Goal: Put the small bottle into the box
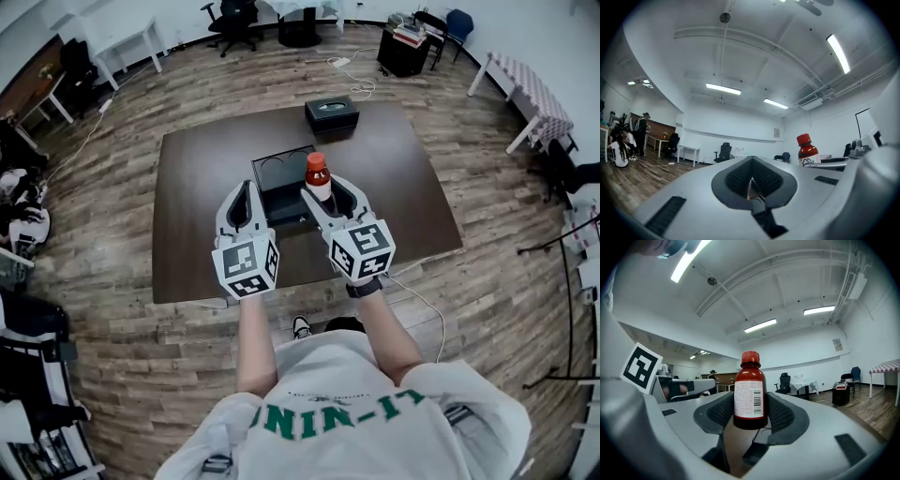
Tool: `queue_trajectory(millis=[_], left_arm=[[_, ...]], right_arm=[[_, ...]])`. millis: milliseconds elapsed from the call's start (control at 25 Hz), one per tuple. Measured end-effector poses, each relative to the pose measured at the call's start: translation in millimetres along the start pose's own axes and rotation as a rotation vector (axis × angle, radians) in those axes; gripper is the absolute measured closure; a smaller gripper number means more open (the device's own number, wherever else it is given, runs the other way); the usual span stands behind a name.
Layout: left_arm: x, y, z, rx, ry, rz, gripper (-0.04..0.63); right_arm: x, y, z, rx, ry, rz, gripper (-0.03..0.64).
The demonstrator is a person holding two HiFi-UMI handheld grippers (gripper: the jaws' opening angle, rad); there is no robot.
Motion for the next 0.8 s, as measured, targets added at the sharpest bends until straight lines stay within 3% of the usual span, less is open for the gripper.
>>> queue_trajectory(millis=[440, 800], left_arm=[[-28.3, -3.7, 67.3, -0.070, -0.053, 0.052, 0.591], [-49.3, -2.8, 117.3, -0.070, -0.091, 0.064, 0.589]], right_arm=[[-24.8, 41.6, 54.9, -0.032, -0.044, 0.053, 0.388], [-42.9, 84.5, 89.3, 0.025, -0.154, 0.043, 0.388]])
Point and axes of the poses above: the fingertips, and each gripper's own axes: z forward along the fingers, y to its right, x out of its top, the point moved 4 cm from there along -z, backward along the fingers, and after that the axes turned 14 degrees about x, right-handed, at the moved point
